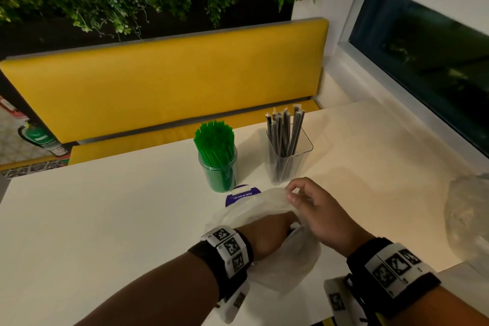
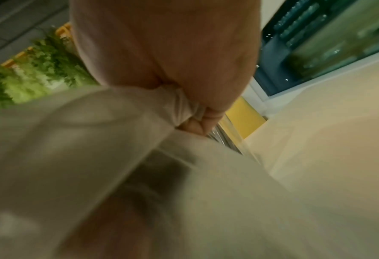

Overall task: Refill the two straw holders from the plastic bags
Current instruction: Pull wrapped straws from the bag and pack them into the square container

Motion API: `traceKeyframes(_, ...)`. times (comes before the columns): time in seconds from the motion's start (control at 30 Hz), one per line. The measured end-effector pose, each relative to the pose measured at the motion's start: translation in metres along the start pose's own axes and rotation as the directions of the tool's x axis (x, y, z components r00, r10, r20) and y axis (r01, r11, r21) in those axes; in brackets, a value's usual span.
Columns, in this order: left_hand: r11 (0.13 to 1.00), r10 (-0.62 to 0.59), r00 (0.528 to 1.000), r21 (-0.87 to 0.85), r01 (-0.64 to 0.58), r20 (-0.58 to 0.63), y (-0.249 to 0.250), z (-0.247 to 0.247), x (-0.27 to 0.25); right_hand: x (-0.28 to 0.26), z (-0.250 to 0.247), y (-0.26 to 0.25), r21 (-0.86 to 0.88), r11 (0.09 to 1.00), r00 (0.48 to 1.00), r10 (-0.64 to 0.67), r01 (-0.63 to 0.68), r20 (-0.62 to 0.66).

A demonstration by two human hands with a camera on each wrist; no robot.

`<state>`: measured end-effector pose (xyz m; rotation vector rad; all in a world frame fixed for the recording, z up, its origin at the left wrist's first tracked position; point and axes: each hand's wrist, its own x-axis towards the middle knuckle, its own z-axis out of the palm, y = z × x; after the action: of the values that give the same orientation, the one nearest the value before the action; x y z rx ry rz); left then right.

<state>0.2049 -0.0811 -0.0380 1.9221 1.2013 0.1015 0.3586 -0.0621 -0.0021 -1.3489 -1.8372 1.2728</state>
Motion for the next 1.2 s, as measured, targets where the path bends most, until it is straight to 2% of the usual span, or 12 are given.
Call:
traceKeyframes(0.1,0.997,0.001,0.999,0.078,-0.004,0.040,0.012,-0.011,-0.006,0.000,-0.006,0.008,-0.020,1.000,0.999,-0.001,0.000,-0.035)
traceKeyframes(0.17,0.998,0.015,0.997,0.056,-0.011,-0.072,0.017,-0.028,-0.015,0.004,-0.015,0.019,-0.113,0.993,0.996,0.028,-0.038,-0.087)
traceKeyframes(0.3,0.859,-0.051,0.974,-0.507,-0.069,-0.220,0.037,-0.059,-0.030,0.013,-0.027,0.054,-0.469,0.871,0.988,0.110,-0.147,-0.106)
traceKeyframes(0.4,0.708,-0.002,0.925,-0.654,-0.266,-0.379,0.063,-0.097,-0.032,0.015,-0.028,0.056,-0.589,0.788,0.984,0.143,-0.180,-0.110)
traceKeyframes(0.47,0.540,-0.031,0.835,-0.712,-0.449,-0.550,0.081,-0.132,-0.027,0.016,-0.025,0.046,-0.619,0.761,0.981,0.133,-0.194,-0.144)
traceKeyframes(0.53,0.442,-0.109,0.673,-0.642,-0.626,-0.732,0.092,-0.166,-0.011,0.025,-0.020,0.040,-0.684,0.714,0.981,0.021,-0.151,-0.194)
traceKeyframes(0.63,0.495,-0.234,0.427,-0.485,-0.721,-0.874,0.092,-0.192,0.026,0.052,-0.021,0.034,-0.735,0.659,0.976,-0.007,-0.160,-0.219)
traceKeyframes(0.7,0.533,-0.336,0.388,-0.513,-0.673,-0.858,0.081,-0.190,0.054,0.069,-0.025,0.032,-0.700,0.681,0.968,0.049,-0.213,-0.247)
traceKeyframes(0.83,0.688,-0.408,0.413,-0.572,-0.447,-0.814,0.046,-0.167,0.101,0.088,-0.026,0.040,-0.645,0.739,0.958,-0.001,-0.193,-0.288)
traceKeyframes(1.03,0.891,-0.390,0.730,-0.431,0.145,-0.561,-0.014,-0.125,0.128,0.095,-0.024,0.041,-0.674,0.728,0.948,-0.111,-0.127,-0.299)
traceKeyframes(1.1,0.876,-0.344,0.768,-0.478,0.057,-0.540,-0.013,-0.127,0.121,0.095,-0.027,0.040,-0.654,0.744,0.955,-0.074,-0.139,-0.288)
traceKeyframes(1.2,0.933,-0.155,0.718,-0.340,-0.119,-0.678,0.004,-0.145,0.112,0.096,-0.028,0.039,-0.645,0.750,0.957,-0.055,-0.148,-0.283)
